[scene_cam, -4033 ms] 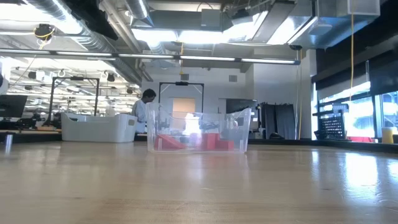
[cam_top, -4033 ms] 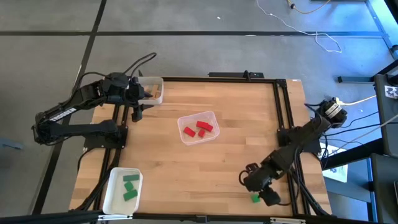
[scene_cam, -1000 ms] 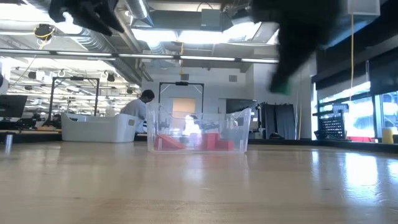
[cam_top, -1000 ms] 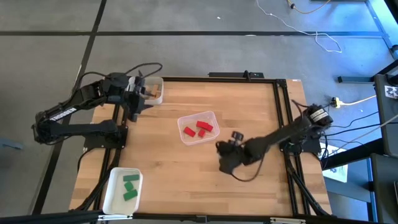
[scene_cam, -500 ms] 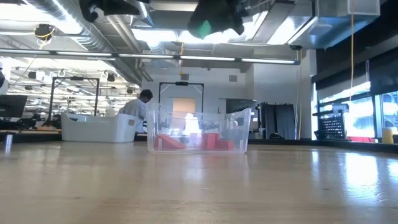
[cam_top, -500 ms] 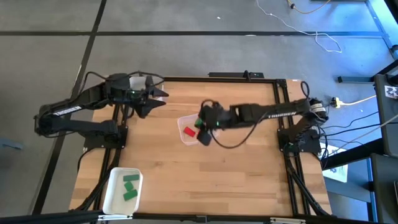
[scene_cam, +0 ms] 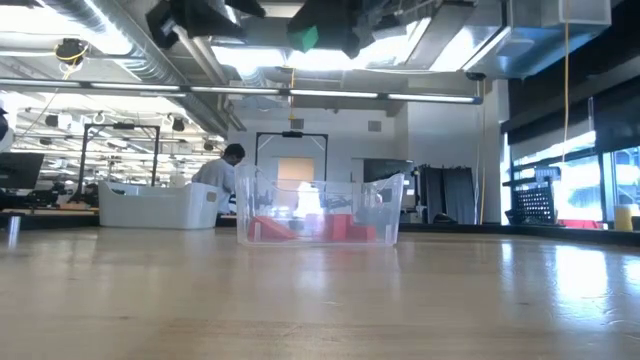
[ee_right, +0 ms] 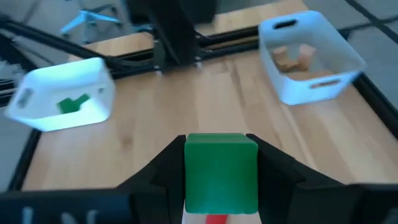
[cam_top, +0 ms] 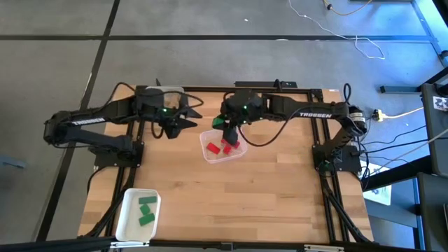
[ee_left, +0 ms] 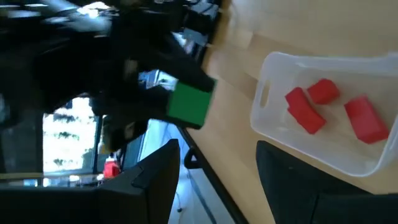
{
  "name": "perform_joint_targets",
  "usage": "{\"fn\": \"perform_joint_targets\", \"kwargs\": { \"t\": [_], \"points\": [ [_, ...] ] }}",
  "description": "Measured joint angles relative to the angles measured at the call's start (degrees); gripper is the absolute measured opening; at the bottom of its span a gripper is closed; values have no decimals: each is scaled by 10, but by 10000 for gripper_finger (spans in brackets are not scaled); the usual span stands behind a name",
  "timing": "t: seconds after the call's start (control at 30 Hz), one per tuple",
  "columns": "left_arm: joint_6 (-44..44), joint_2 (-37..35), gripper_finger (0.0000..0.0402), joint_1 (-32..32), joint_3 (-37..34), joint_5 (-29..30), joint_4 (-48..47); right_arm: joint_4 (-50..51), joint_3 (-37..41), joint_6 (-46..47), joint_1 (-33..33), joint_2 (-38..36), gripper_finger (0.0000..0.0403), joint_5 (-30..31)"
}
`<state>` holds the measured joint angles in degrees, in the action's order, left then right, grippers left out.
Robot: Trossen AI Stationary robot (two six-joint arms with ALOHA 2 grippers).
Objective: Sort & place blocks by color
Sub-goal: Put the green block into the white bin
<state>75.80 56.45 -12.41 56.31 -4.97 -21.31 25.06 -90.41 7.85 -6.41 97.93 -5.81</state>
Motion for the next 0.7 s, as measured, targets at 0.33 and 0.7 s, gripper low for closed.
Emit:
{"fn": "perform_joint_targets", "kwargs": {
  "t": [0.33,0.7],
  "points": [
    [92,69,202,25,-1,42,92,-5,0,-41,-26,5,135,-102],
    [115,82,202,25,-1,-19,121,0,0,-40,-28,20,135,-110]
  ]
}}
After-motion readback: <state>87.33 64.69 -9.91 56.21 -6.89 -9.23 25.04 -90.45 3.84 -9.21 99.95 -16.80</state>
